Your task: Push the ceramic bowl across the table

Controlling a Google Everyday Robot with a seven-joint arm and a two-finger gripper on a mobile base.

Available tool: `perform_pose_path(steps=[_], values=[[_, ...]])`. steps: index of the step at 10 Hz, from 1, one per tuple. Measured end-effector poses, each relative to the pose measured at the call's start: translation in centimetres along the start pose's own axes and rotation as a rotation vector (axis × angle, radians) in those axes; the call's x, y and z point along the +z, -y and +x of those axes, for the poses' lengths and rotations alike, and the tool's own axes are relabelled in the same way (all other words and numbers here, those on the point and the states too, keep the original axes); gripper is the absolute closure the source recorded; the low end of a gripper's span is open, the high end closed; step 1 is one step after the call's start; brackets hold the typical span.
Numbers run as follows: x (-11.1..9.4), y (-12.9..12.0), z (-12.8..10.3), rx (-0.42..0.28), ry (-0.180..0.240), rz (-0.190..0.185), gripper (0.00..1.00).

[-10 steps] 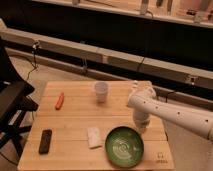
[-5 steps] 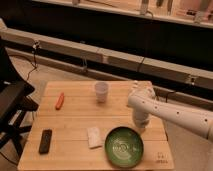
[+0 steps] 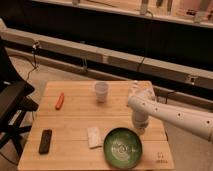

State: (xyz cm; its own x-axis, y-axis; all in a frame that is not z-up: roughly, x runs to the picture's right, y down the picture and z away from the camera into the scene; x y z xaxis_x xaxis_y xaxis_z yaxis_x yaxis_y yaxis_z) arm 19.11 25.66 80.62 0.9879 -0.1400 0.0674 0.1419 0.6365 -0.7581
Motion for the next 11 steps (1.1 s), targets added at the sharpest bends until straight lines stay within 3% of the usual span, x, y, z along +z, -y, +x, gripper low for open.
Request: perform_pose_path(steps=[11], values=[[0.3, -1.2, -3.7, -0.086, 0.036, -0.027, 1.00]])
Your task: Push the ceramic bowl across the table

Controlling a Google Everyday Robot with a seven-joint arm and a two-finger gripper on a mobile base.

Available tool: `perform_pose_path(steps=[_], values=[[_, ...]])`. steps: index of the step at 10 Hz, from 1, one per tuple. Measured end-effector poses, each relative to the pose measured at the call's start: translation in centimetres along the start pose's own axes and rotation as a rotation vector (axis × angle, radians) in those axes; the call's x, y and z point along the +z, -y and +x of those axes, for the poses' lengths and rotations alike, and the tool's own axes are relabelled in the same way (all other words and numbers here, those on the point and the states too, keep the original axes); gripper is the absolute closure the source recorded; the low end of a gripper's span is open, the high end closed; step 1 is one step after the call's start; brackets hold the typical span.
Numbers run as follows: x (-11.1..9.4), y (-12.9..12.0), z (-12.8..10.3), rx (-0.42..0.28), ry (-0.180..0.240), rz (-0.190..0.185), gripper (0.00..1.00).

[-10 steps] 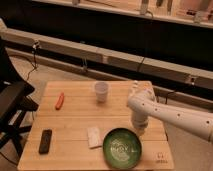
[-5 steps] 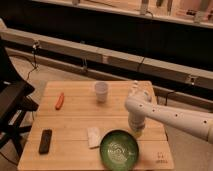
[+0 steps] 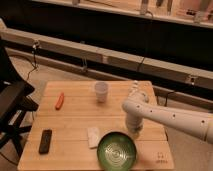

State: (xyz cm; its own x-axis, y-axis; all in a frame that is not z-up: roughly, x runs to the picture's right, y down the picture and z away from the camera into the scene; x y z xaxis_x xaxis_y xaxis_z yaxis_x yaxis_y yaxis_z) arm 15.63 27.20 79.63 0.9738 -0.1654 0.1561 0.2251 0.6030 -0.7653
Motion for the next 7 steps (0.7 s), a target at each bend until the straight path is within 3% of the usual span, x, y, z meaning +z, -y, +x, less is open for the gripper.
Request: perform_pose_path(steps=[4, 7], values=[[0.0, 0.1, 1.6, 0.014, -0.011, 0.001, 1.00], [0.0, 0.7, 0.4, 0.002, -0.012, 0.002, 1.00]])
